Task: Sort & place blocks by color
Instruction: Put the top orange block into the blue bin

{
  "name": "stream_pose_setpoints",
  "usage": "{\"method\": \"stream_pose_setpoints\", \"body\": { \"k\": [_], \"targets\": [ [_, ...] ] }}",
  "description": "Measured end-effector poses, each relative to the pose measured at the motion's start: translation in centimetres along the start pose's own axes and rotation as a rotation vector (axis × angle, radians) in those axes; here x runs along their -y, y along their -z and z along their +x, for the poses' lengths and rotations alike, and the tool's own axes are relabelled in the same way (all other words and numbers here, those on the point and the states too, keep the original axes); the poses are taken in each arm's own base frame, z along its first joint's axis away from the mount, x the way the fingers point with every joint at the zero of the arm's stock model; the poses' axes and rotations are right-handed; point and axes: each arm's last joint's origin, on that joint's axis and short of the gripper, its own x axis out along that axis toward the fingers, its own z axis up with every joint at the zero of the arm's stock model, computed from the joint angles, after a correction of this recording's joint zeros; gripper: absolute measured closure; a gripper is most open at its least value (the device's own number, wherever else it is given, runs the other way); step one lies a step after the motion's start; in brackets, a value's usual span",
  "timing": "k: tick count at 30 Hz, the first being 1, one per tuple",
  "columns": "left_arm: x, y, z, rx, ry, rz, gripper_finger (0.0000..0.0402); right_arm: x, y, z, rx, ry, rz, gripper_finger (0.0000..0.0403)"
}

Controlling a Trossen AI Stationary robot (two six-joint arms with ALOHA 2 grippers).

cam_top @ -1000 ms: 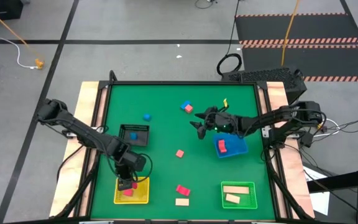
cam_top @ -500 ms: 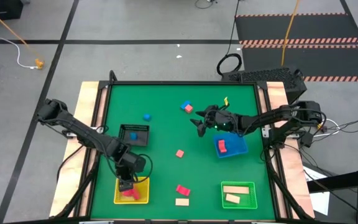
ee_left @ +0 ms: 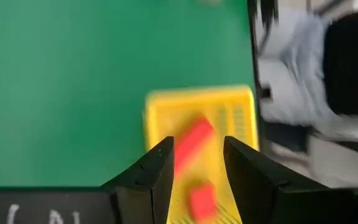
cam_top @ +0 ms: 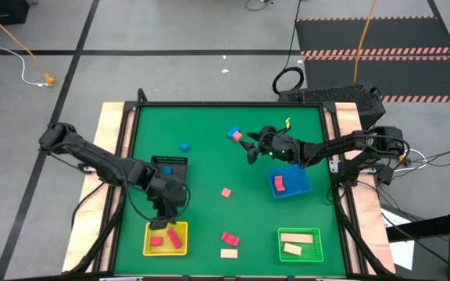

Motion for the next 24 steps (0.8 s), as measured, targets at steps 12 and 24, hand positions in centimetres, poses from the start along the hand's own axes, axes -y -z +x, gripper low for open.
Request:
{"method": "stream_pose_setpoints", "body": {
  "k": [12, 24],
  "targets": [
    [0.7, -2.6, -3.6, 0.491, -0.375, 0.445, 0.0261, -0.3, 1.1, 3.6, 0.005, 0.16, -0.057, 0.0156],
    [0.7, -2.9, -3.9, 0.536, -0.424, 0.465, 0.0261, 1.6, 4.1, 5.8, -0.092, 0.27, -0.15, 0.0156]
  ]
}}
